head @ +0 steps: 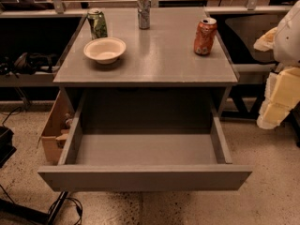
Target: Close top drawer
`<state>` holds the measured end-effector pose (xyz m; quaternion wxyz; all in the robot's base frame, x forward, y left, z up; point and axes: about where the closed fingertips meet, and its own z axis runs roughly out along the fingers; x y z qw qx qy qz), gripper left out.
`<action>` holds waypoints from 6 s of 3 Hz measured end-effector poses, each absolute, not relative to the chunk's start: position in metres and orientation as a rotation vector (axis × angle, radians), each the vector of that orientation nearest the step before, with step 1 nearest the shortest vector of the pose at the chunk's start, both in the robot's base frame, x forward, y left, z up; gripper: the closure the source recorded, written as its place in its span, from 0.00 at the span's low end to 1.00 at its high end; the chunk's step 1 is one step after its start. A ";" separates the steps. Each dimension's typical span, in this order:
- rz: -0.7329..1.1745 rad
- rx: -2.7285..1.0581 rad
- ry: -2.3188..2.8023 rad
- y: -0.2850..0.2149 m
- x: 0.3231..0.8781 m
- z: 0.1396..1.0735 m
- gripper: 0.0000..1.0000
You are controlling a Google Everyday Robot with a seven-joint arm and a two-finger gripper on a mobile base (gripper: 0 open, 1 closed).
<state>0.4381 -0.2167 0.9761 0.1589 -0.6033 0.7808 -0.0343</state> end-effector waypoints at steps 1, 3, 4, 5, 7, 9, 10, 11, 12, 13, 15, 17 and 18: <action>-0.098 -1.725 2.232 -0.217 0.438 0.976 0.00; -0.012 -1.684 2.228 -0.204 0.411 0.909 0.00; 0.051 -1.643 2.233 -0.189 0.390 0.849 0.18; 0.119 -1.600 2.262 -0.175 0.365 0.787 0.41; 0.166 -1.603 2.317 -0.155 0.303 0.670 0.87; -0.002 -1.646 2.267 -0.147 0.341 0.595 1.00; -0.105 -1.634 2.238 -0.153 0.375 0.597 1.00; -0.165 -1.627 2.216 -0.156 0.393 0.602 1.00; -0.165 -1.627 2.216 -0.156 0.393 0.602 1.00; -0.182 -1.609 2.204 -0.155 0.403 0.603 1.00; -0.228 -1.574 2.140 -0.161 0.445 0.611 1.00; -0.295 -1.561 2.078 -0.173 0.496 0.623 1.00; -0.295 -1.561 2.078 -0.173 0.494 0.623 1.00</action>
Offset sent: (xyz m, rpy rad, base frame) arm -0.0324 0.0062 -0.0900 0.0555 0.0644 -0.0212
